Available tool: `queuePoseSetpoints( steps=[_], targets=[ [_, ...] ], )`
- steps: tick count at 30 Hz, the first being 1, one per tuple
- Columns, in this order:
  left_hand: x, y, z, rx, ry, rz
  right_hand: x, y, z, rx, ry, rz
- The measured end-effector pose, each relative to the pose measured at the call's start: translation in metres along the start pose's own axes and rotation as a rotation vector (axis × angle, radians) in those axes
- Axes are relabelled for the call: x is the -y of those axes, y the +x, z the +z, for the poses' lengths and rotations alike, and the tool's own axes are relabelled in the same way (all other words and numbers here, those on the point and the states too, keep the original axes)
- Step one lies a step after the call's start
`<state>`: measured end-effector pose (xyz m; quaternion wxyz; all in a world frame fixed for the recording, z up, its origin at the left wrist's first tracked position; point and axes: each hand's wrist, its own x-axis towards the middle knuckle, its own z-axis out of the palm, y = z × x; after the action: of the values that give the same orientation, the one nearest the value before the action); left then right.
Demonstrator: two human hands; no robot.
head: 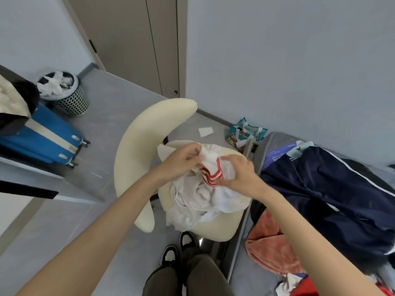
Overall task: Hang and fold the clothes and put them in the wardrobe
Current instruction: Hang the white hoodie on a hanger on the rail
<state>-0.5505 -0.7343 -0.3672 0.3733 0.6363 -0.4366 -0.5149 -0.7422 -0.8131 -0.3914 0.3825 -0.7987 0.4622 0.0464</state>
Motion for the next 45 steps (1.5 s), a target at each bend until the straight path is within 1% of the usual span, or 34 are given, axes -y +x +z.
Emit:
queuePoseSetpoints(
  steps=[1,2,3,4,6,8,10,11,13,14,16,17,19,20,21,22,24,25,26,28,29,31,33,36,38,39,40,41,42,43,44,45],
  targets=[
    [-0.006,-0.005,0.004,0.028,0.039,0.021,0.004,-0.009,0.007,0.090,0.044,-0.095],
    [-0.012,-0.009,0.008,0.028,0.052,0.033,0.006,-0.018,0.016,0.136,0.114,-0.141],
    [-0.017,-0.012,0.011,0.014,0.043,0.036,0.008,-0.026,0.023,0.114,0.183,-0.133],
    [-0.023,-0.015,0.014,-0.001,0.009,0.038,0.008,-0.029,0.028,0.034,0.222,-0.101],
    [-0.034,-0.020,0.018,-0.059,-0.106,0.040,0.009,-0.032,0.025,-0.166,0.225,-0.063],
    [-0.043,-0.022,0.015,-0.181,-0.169,0.032,0.012,-0.034,0.008,-0.322,0.248,-0.066],
    [-0.050,-0.024,0.006,-0.277,-0.149,0.103,0.020,-0.038,-0.019,-0.411,0.351,-0.087],
    [-0.052,-0.025,0.000,-0.289,-0.116,0.148,0.026,-0.041,-0.033,-0.426,0.409,-0.102],
    [-0.052,-0.024,-0.008,-0.221,0.050,0.146,0.040,-0.049,-0.061,-0.432,0.514,-0.152],
    [-0.050,-0.023,-0.010,-0.151,0.197,0.106,0.047,-0.054,-0.074,-0.416,0.566,-0.176],
    [-0.047,-0.022,-0.005,-0.023,0.468,0.072,0.061,-0.065,-0.095,-0.319,0.670,-0.207],
    [-0.047,-0.021,0.000,0.037,0.493,0.111,0.066,-0.070,-0.102,-0.261,0.710,-0.218],
    [-0.052,-0.016,0.010,0.159,0.347,0.223,0.074,-0.077,-0.111,-0.167,0.768,-0.229],
    [-0.054,-0.014,0.014,0.169,0.270,0.230,0.076,-0.079,-0.113,-0.147,0.783,-0.221],
    [-0.058,-0.012,0.014,0.142,0.235,0.213,0.077,-0.082,-0.116,-0.157,0.780,-0.205],
    [-0.060,-0.011,0.012,0.098,0.250,0.188,0.076,-0.083,-0.119,-0.196,0.746,-0.181],
    [-0.066,-0.009,0.003,0.024,0.331,0.164,0.066,-0.081,-0.126,-0.326,0.581,-0.121],
    [-0.069,-0.010,-0.003,0.002,0.328,0.159,0.058,-0.078,-0.128,-0.378,0.484,-0.079],
    [-0.075,-0.013,-0.010,-0.007,0.295,0.154,0.051,-0.076,-0.128,-0.394,0.432,-0.036],
    [-0.088,-0.019,-0.019,0.018,0.199,0.142,0.040,-0.073,-0.119,-0.328,0.441,0.023],
    [-0.096,-0.022,-0.021,0.037,0.157,0.138,0.038,-0.073,-0.111,-0.276,0.471,0.021],
    [-0.108,-0.026,-0.020,0.031,0.088,0.124,0.038,-0.074,-0.094,-0.184,0.533,-0.018],
    [-0.121,-0.028,-0.018,-0.016,0.025,0.111,0.041,-0.074,-0.078,-0.162,0.501,-0.089],
    [-0.141,-0.032,-0.012,-0.017,-0.044,0.108,0.050,-0.072,-0.053,-0.238,0.244,-0.234],
    [-0.153,-0.034,-0.009,-0.026,-0.054,0.126,0.060,-0.072,-0.043,-0.336,0.240,-0.277],
    [-0.159,-0.035,-0.010,-0.069,-0.084,0.145,0.065,-0.073,-0.044,-0.406,0.237,-0.270],
    [-0.163,-0.035,-0.014,-0.146,-0.113,0.166,0.069,-0.075,-0.049,-0.459,0.234,-0.250],
    [-0.167,-0.035,-0.021,-0.262,-0.106,0.194,0.074,-0.077,-0.057,-0.518,0.249,-0.231],
    [-0.168,-0.033,-0.030,-0.398,-0.027,0.234,0.078,-0.079,-0.066,-0.566,0.269,-0.220],
    [-0.168,-0.031,-0.041,-0.528,0.121,0.277,0.084,-0.081,-0.075,-0.598,0.323,-0.229],
    [-0.167,-0.030,-0.051,-0.619,0.283,0.321,0.091,-0.084,-0.085,-0.621,0.369,-0.242],
    [-0.164,-0.031,-0.058,-0.667,0.408,0.342,0.098,-0.085,-0.093,-0.640,0.409,-0.252]
  ],
)
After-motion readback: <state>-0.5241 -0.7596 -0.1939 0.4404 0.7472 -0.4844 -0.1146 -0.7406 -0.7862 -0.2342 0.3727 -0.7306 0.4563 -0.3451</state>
